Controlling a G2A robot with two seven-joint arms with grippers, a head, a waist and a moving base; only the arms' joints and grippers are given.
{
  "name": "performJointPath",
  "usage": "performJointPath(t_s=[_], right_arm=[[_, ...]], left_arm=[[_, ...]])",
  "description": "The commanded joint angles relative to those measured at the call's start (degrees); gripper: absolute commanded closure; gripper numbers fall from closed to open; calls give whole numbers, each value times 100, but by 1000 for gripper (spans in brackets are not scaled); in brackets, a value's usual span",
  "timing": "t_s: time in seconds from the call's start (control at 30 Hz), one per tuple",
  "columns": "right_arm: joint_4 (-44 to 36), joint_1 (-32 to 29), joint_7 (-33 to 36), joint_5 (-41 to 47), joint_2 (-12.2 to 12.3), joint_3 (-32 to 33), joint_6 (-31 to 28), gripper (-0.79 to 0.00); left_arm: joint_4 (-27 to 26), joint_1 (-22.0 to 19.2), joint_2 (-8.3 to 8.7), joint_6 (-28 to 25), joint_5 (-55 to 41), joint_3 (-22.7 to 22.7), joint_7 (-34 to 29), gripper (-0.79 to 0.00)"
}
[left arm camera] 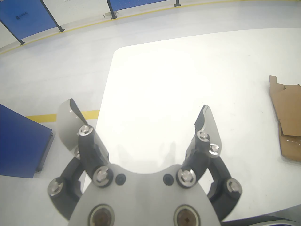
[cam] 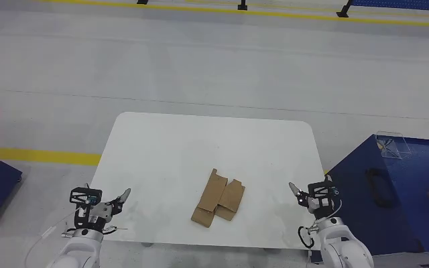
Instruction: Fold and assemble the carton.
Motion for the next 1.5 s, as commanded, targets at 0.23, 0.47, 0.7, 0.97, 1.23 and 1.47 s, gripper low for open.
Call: performJointPath(t_s=[0.23,0.47,0.7,0.97,1.23,1.47], right_arm=[[-7,-3,215,382,-4,3,-268,-785],[329,405,3469,5790,104,813,-2370,-785],[2637,2292,8254,9395,303,411,-960,-785],[4360,3506,8581,9108,101,-1130,-1380,-680],[5039,3943,7818,8975,-138,-2045,-1769,-610],[5552,4288,7023,8693,-295,-2537,-1819,-499]], left_arm=[[0,0,0,0,0,0,0,-785],[0,0,0,0,0,0,0,-785],[0,0,0,0,0,0,0,-785],[0,0,0,0,0,0,0,-785],[0,0,0,0,0,0,0,-785],[0,0,0,0,0,0,0,-785]])
